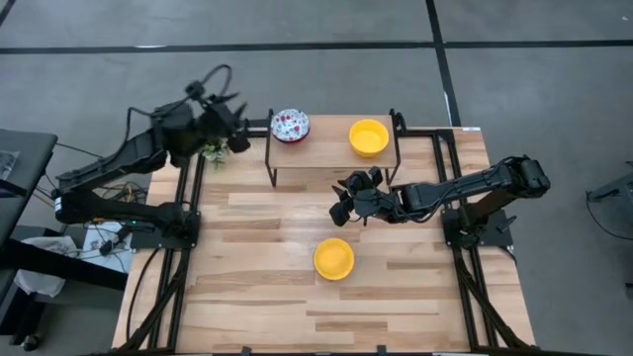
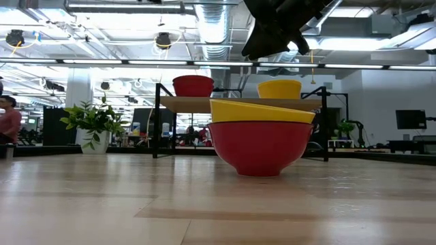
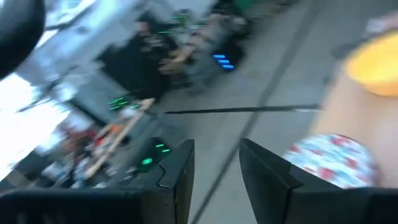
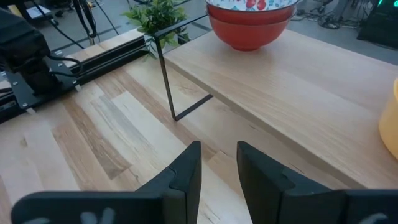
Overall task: Pick & Place Mini bowls
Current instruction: Stack the yellow bowl on top of the other yellow bowls on the shelf
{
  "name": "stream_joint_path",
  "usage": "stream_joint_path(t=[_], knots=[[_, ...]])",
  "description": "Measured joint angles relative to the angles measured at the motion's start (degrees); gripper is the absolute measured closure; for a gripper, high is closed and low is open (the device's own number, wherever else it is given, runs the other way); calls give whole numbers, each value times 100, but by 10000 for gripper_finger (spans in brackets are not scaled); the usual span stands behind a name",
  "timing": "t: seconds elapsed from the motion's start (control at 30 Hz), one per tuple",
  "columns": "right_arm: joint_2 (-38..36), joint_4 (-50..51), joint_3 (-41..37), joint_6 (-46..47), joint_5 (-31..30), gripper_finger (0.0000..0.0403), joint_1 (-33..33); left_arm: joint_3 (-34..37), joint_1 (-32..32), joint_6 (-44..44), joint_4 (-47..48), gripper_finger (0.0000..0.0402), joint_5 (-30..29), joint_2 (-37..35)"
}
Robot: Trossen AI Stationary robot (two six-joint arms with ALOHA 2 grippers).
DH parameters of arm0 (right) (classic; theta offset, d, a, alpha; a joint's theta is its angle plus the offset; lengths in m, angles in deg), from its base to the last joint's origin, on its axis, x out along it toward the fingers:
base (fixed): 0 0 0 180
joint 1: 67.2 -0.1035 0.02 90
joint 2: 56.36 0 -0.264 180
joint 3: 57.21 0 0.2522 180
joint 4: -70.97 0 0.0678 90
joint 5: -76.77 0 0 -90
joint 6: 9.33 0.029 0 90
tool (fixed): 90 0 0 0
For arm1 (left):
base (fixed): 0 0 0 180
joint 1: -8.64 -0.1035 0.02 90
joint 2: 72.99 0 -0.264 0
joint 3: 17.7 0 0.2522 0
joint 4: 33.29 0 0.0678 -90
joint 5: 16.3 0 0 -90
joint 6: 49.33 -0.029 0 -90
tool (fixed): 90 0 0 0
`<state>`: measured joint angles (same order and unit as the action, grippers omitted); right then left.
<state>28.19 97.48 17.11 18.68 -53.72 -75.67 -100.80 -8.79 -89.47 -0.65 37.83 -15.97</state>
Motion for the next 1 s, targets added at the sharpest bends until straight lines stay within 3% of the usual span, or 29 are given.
stream_joint_path(t=[0.17, 0.37, 0.63, 0.77, 1.0], knots=[[0, -227, -2, -396, 0, 312, 80, 0, 129, 20, -464, 276, -892, -81], [-2, -975, 471, -2023, 4, 312, 172, 0, 168, 59, -471, 276, -914, -36], [-2, -979, 1542, -3872, 7, 312, 113, 0, 635, 791, -179, 276, -893, -40], [-45, -530, 2041, -4020, 6, 312, -21, 0, 1030, 1530, 515, 276, 63, -44], [-115, 1828, 2670, -3081, -2, 312, -430, 6, 1482, 2480, 1388, 276, 3243, 36]])
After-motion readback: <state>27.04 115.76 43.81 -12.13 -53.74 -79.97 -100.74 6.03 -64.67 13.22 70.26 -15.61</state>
